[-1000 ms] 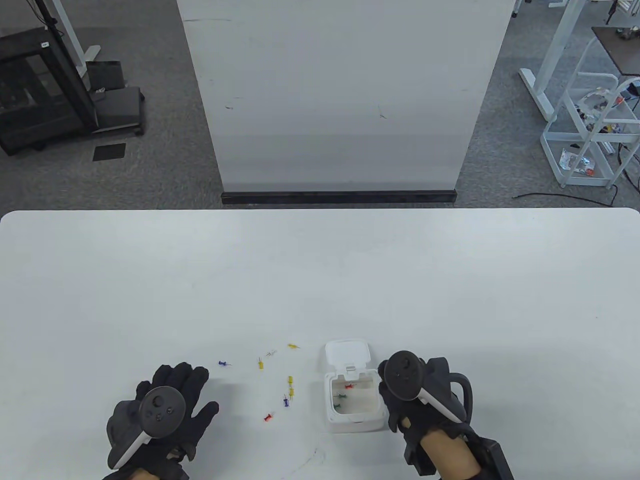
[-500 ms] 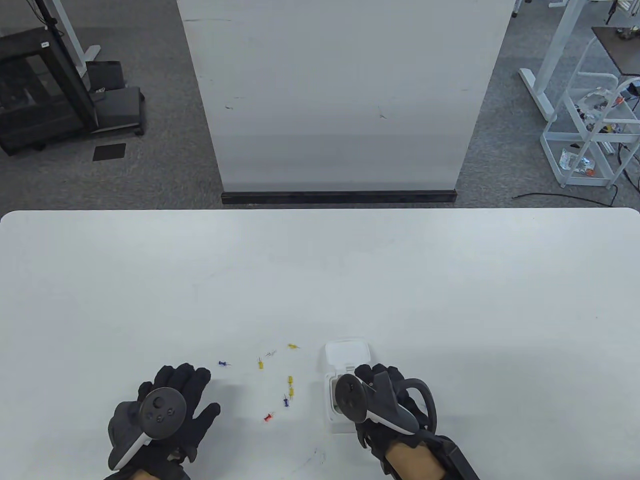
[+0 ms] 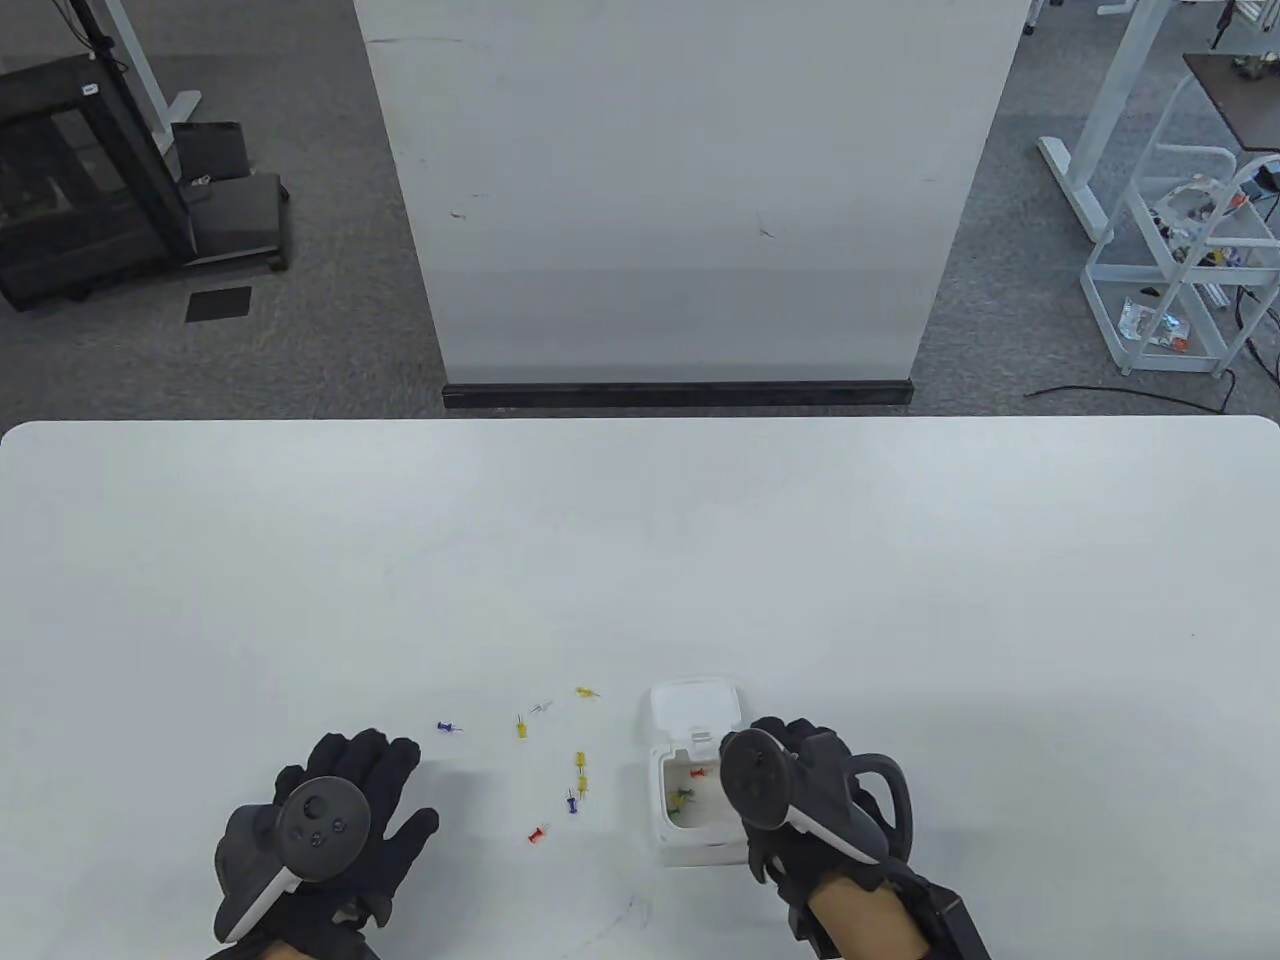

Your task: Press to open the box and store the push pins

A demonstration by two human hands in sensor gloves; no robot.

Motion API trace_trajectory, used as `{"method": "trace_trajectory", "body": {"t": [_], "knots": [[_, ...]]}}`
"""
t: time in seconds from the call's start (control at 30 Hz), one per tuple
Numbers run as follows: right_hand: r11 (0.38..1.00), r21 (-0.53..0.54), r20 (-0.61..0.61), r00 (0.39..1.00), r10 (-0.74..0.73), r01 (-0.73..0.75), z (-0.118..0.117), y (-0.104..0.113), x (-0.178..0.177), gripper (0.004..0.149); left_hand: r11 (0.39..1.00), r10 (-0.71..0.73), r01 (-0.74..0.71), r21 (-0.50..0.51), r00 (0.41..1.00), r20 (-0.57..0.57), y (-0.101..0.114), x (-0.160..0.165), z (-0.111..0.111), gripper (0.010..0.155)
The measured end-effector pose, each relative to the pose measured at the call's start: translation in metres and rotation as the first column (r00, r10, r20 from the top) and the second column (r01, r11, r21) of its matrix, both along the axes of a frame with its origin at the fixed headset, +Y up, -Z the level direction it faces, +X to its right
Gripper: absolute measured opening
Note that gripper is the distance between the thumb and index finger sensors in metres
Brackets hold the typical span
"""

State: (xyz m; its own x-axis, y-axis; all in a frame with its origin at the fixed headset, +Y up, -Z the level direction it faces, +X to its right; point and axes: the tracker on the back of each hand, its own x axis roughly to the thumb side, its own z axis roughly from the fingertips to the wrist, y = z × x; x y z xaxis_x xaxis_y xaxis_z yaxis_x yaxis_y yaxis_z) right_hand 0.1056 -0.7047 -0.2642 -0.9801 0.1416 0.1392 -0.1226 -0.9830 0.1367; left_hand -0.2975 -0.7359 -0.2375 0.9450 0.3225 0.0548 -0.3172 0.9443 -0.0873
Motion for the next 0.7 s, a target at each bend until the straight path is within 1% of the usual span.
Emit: {"method": "trace_trajectory", "body": {"t": [0.1, 0.2, 0.23, 0.27, 0.3, 0.33, 0.43, 0.47, 0.5, 0.53, 0.6, 0.7], "knots": [[0.999, -0.043, 0.059, 0.998, 0.017, -0.014, -0.003, -0.002, 0.023, 0.049, 1.000, 0.002, -0.002, -0.004, 1.000, 0.002, 0.000, 0.001, 0.000, 0.071], [0.991, -0.125, 0.108, 0.992, 0.058, -0.045, -0.005, -0.013, 0.047, 0.050, 1.000, -0.001, 0.001, -0.006, 1.000, 0.006, 0.000, 0.002, 0.000, 0.072], [0.985, -0.164, 0.126, 0.990, 0.067, -0.046, -0.006, -0.019, 0.056, 0.051, 1.000, -0.001, 0.001, -0.006, 1.000, 0.006, -0.001, 0.001, -0.001, 0.071], [0.983, -0.179, 0.134, 0.988, 0.071, -0.046, -0.006, -0.021, 0.058, 0.052, 1.000, -0.001, 0.001, -0.006, 1.000, 0.005, -0.001, 0.001, -0.001, 0.071], [0.973, -0.225, 0.148, 0.985, 0.084, -0.049, -0.005, -0.031, 0.066, 0.058, 1.000, -0.003, 0.003, -0.007, 1.000, 0.004, -0.001, 0.001, -0.001, 0.071], [0.970, -0.238, 0.158, 0.983, 0.097, -0.057, -0.005, -0.037, 0.069, 0.060, 1.000, -0.004, 0.004, -0.009, 1.000, 0.003, -0.001, 0.001, -0.001, 0.071], [0.946, -0.311, 0.152, 0.978, 0.143, -0.090, 0.000, -0.054, 0.071, 0.063, 1.000, -0.009, 0.009, -0.013, 1.000, 0.005, -0.002, 0.002, -0.001, 0.071], [0.976, -0.187, 0.150, 0.978, 0.143, -0.114, 0.004, -0.055, 0.069, 0.059, 1.000, -0.008, 0.008, -0.013, 1.000, 0.005, -0.002, 0.002, -0.001, 0.071], [0.980, -0.148, 0.155, 0.976, 0.156, -0.133, 0.004, -0.057, 0.067, 0.053, 1.000, -0.008, 0.008, -0.015, 1.000, 0.005, -0.002, 0.002, -0.002, 0.071], [0.979, -0.142, 0.154, 0.974, 0.168, -0.146, 0.004, -0.059, 0.066, 0.050, 1.000, -0.009, 0.009, -0.017, 1.000, 0.006, -0.003, 0.002, -0.002, 0.072], [0.978, -0.097, 0.152, 0.969, 0.195, -0.182, 0.004, -0.062, 0.062, 0.044, 1.000, -0.016, 0.016, -0.018, 1.000, 0.009, -0.004, 0.003, -0.002, 0.071], [0.974, -0.098, 0.149, 0.964, 0.218, -0.205, 0.004, -0.062, 0.058, 0.043, 1.000, -0.014, 0.014, -0.010, 1.000, 0.004, -0.003, 0.002, -0.001, 0.071]]}}
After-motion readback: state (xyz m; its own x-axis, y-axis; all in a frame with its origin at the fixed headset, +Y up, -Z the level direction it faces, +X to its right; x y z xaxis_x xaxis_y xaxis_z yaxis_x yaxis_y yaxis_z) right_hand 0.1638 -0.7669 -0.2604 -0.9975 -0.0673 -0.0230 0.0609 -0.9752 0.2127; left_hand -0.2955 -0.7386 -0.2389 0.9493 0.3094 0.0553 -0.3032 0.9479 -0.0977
